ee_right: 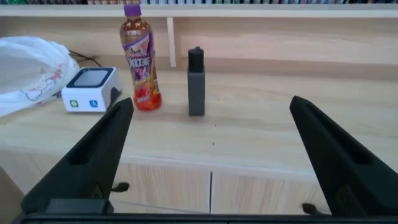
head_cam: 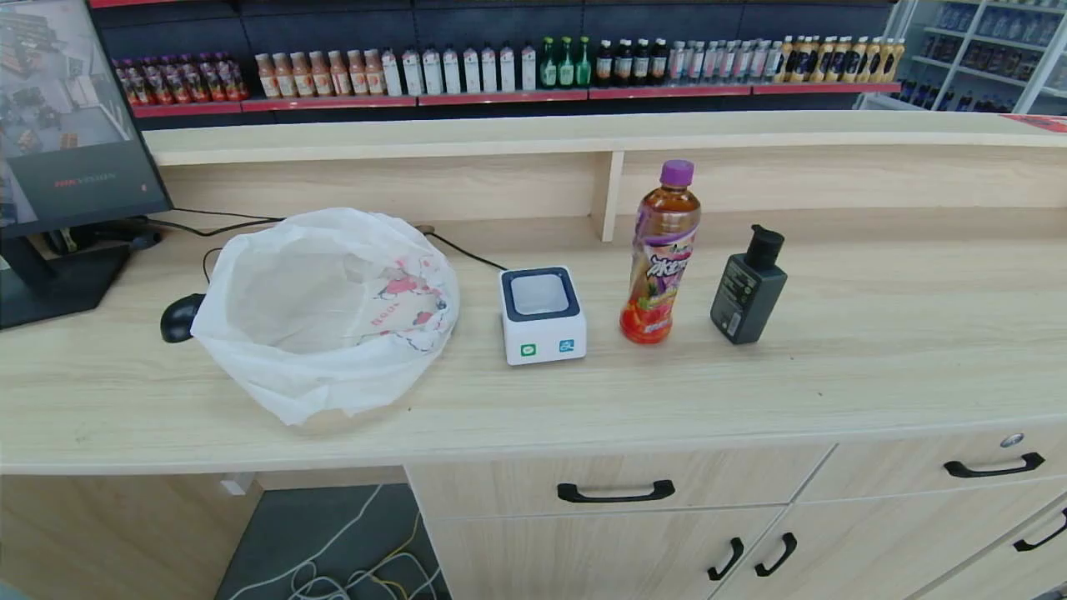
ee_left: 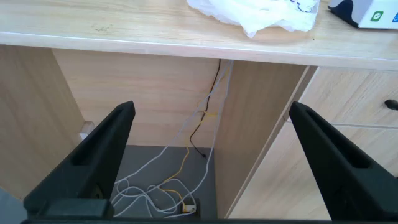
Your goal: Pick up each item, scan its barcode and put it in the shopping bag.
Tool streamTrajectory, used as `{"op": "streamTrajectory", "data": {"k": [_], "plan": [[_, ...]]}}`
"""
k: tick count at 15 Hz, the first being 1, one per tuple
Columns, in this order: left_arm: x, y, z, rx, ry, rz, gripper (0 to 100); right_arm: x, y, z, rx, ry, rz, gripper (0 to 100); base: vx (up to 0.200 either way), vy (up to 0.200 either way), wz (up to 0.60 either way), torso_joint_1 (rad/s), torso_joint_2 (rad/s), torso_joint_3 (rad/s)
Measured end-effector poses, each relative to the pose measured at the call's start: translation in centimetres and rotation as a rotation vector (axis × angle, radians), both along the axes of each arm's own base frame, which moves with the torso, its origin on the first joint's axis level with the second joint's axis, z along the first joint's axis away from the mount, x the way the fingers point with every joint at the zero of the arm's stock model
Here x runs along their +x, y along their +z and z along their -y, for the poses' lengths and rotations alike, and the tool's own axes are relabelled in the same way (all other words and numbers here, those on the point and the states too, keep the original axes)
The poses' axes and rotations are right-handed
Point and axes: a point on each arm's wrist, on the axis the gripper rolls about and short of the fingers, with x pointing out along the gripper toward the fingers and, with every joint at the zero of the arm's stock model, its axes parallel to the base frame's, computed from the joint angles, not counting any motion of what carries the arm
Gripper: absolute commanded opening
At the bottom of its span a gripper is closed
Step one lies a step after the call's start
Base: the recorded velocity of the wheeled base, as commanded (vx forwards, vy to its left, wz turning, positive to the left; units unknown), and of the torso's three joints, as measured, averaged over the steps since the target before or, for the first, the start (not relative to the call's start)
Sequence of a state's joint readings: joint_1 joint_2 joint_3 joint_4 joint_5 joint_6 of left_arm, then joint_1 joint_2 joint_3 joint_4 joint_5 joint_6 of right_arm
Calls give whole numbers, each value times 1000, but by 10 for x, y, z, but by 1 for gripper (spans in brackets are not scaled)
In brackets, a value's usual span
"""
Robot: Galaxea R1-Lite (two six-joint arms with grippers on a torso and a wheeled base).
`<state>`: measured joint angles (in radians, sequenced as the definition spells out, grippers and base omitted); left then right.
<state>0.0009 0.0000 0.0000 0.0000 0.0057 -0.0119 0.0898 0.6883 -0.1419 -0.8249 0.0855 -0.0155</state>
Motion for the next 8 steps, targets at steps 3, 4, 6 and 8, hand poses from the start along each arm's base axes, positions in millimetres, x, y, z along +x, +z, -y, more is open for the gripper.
{"op": "streamTrajectory", "data": {"k": [3,4,6,8], "plan": [[0,0,0,0,1,0,100,34,9,-5,14,19,87,100,0,0,0,0,0,0],[0,0,0,0,0,0,100,46,11,-7,19,27,113,100,0,0,0,0,0,0],[0,0,0,0,0,0,100,68,11,-11,23,38,148,100,0,0,0,0,0,0],[0,0,0,0,0,0,100,90,6,-14,16,43,126,100,0,0,0,0,0,0]]}}
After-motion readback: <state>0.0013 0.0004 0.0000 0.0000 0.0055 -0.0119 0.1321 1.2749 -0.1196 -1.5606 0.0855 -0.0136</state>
